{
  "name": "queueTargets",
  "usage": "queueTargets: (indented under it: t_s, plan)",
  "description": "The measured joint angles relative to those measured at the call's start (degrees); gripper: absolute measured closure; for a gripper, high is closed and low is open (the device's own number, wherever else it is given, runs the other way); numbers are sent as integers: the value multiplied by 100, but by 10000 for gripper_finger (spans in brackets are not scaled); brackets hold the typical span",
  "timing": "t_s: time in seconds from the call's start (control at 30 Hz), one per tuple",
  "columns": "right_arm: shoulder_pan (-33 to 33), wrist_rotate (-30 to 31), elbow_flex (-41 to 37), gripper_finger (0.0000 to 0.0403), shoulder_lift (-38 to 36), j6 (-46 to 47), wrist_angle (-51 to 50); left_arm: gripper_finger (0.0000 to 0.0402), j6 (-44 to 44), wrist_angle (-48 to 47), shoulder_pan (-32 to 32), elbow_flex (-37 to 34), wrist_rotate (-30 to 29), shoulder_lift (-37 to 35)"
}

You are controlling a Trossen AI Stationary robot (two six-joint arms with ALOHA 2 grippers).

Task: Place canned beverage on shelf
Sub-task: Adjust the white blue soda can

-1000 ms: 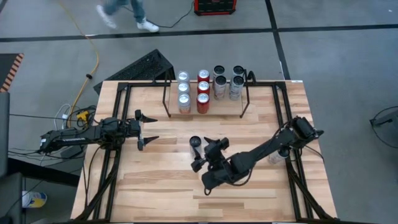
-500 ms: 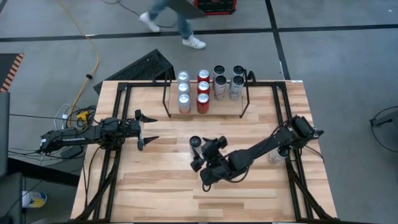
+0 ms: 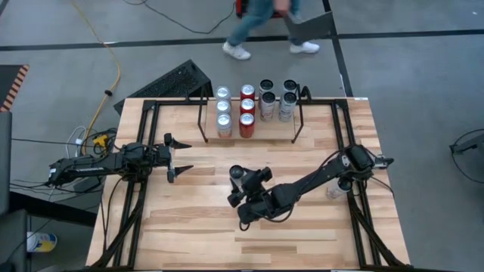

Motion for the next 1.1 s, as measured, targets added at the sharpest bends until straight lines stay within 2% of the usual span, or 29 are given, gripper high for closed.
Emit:
queueTargets:
  t_s: [0.37,0.5,0.83,1.1]
  plan:
    - [-60,287,7,74,185,-290,151,28,0,3,0,-2,0,-2]
    - [-176,245,-2,74,211,-313,116,28,0,0,1,-1,0,2]
    - [-353,132,-2,74,208,-1082,253,28,0,0,2,-1,0,2]
    - [-403,-225,0,108,202,-1754,516,28,0,0,0,-2,0,2]
